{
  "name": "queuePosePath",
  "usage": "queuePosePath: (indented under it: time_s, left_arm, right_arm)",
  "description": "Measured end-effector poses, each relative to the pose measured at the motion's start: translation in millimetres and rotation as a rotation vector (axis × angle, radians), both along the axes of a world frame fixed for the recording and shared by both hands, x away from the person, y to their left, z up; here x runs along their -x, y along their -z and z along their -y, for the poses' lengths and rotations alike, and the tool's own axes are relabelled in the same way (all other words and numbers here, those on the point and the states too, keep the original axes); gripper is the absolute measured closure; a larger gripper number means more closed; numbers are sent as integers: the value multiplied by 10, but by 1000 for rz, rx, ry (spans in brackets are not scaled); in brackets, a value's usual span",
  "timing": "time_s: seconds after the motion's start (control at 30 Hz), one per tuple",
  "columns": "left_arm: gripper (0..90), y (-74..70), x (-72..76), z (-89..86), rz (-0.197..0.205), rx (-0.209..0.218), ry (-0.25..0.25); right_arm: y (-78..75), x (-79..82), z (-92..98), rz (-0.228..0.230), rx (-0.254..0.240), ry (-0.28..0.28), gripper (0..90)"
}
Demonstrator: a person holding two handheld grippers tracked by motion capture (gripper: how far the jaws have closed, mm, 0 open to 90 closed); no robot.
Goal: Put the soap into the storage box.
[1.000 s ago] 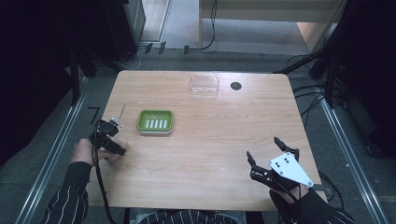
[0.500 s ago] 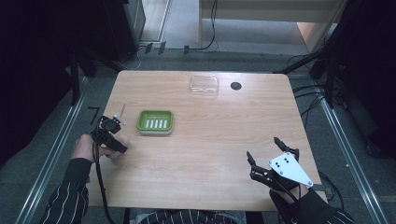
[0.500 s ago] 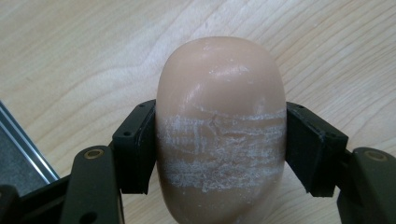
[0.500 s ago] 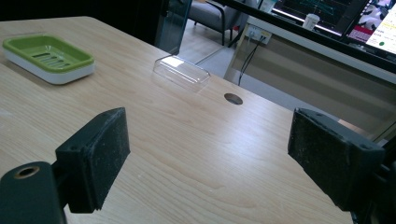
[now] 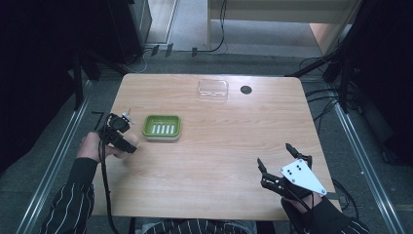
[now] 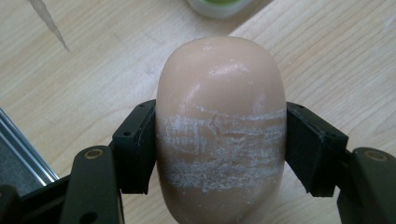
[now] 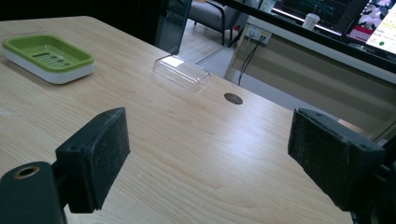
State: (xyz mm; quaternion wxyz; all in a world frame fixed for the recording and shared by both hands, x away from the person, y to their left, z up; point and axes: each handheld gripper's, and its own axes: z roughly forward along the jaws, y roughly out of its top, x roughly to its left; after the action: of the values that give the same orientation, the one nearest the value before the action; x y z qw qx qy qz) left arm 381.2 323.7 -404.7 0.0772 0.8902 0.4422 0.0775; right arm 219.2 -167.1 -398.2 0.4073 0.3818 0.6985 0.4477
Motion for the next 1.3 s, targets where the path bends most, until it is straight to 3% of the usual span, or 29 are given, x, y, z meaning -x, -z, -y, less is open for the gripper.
queuePosePath:
  time_s: [0.5,1.3]
  left_arm:
    - [337,-89,-100,123,-3,-10,63]
    - [337,-222,-296,348,32,-16,170]
  right_arm:
    - [1,15,18,0,-2,4,134]
    - [8,42,57,-5,-1,20,135]
